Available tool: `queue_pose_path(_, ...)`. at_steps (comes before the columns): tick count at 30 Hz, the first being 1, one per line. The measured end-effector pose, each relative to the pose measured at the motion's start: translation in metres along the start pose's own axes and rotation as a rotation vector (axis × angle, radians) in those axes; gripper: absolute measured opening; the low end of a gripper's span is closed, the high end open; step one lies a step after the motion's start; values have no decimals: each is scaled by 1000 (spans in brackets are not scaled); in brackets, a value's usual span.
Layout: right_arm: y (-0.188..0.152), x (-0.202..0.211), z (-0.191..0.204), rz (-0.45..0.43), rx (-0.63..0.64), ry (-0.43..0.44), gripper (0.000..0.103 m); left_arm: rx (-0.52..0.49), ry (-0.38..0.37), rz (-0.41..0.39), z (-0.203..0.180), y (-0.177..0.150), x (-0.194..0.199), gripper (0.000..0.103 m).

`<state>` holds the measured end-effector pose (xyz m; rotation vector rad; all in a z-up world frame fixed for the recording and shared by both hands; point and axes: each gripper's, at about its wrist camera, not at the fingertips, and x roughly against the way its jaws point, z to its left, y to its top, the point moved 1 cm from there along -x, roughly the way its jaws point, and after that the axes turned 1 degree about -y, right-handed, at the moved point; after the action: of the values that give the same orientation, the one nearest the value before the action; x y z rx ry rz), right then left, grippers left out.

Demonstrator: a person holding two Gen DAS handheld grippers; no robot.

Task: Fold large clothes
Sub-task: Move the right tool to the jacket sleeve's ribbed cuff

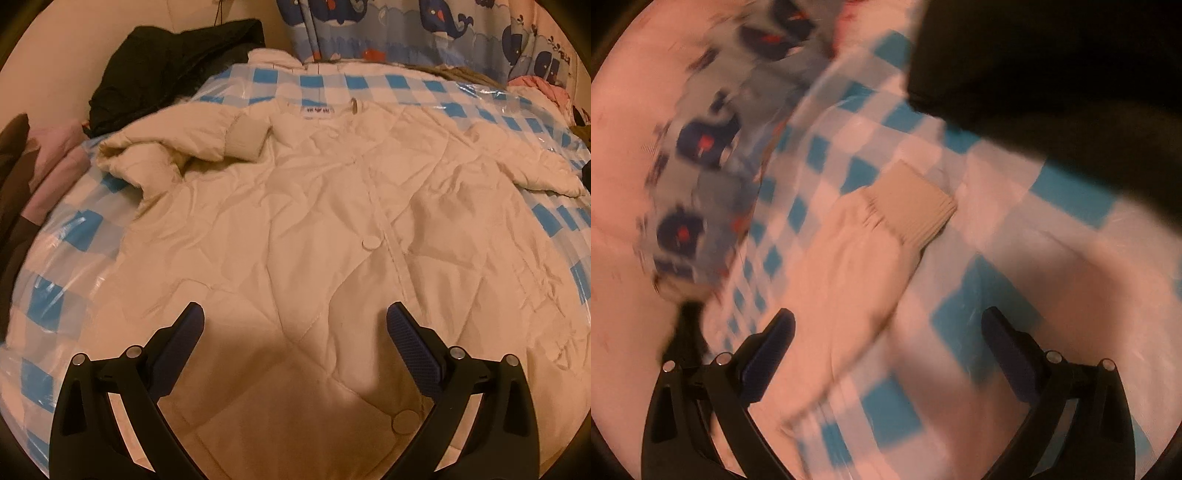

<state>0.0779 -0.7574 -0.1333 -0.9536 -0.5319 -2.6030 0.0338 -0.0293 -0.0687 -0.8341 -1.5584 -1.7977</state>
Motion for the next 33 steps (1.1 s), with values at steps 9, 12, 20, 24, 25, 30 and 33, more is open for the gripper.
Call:
queue_pose_path(9,5,-45,45,-79,206,-140,98,32,-29,13,4,-3,-4,95)
queue_pose_path(12,-2,-47,49,-106,198,-123,98,24,-35,11,1,-4,-2,95)
queue_pose_path(20,8,-41,35,-116,131,-18,98,26,-52,9,-1,-4,1,95)
queue_pose_path(24,-20,-18,72,-260,323,-219,97,-28,19,-24,-5,-1,3,95)
queue_pose_path(25,-35,-10,79,-283,325,-180,98,-87,134,-72,-5,3,7,95)
queue_pose_path(30,-133,-8,118,-80,470,61,98,-307,481,-234,1,31,6,95)
queue_pose_path(33,-201,-26,139,114,535,172,98,-435,558,-314,11,65,-17,95)
